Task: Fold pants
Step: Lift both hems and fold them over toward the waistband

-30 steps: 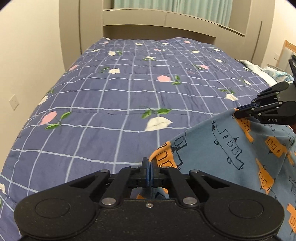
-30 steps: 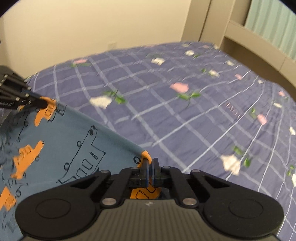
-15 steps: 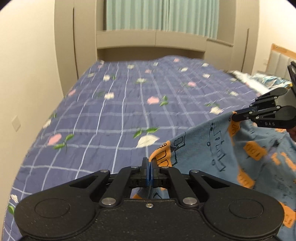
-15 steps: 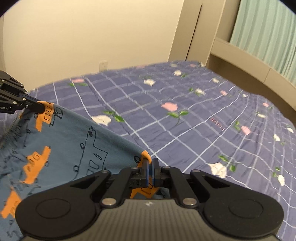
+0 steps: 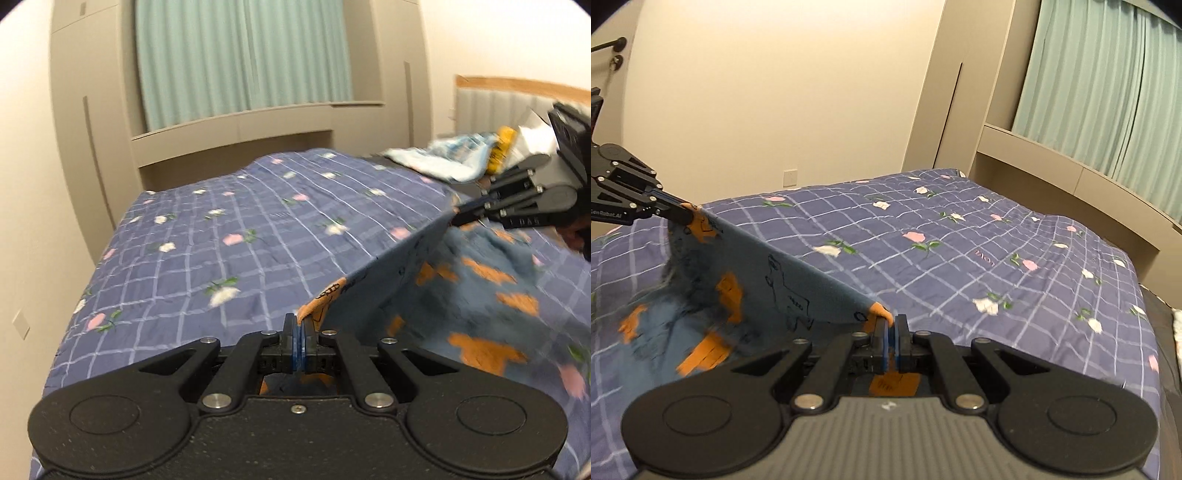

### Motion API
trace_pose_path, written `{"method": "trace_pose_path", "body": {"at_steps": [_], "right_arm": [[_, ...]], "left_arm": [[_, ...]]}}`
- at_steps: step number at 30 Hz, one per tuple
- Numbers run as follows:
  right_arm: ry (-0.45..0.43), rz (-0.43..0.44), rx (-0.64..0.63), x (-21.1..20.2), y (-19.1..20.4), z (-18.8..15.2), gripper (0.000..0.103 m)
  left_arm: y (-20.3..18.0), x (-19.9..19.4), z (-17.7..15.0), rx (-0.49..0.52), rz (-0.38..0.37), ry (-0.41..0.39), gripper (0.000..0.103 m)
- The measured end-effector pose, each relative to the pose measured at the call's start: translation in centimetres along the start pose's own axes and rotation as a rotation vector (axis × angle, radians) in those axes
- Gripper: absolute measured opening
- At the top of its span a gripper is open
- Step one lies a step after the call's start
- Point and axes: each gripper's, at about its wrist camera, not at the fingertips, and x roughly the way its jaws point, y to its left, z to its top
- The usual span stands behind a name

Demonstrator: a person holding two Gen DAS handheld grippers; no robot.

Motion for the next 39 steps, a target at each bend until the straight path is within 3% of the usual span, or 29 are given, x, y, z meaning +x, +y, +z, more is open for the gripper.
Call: {"method": "trace_pose_path", "body": {"at_steps": [8, 14, 22, 39], "right_arm": [[0.036, -0.007, 0.043, -3.5, 3.1, -5.3, 0.003], [0.064, -0.009, 0.069, -4.7, 4.6, -8.2, 0.003], [0.081, 0.010, 0.038, -5.8, 6.3, -9.2, 0.003], [0.144, 0.062, -0.004, -5.3, 8.1, -11.3, 0.002]], "left_arm": [[-4.0, -1.6, -5.4, 0.046, -0.058, 0.104, 0.001], [-5.4, -1.2, -8.1, 0.082, -0.058, 0.154, 0.001], [-5.6, -1.8, -8.5, 0.119, -0.009, 0.179, 0.000], [-6.0, -1.6, -11.1, 0.005, -0.018, 0.246, 0.000]]}}
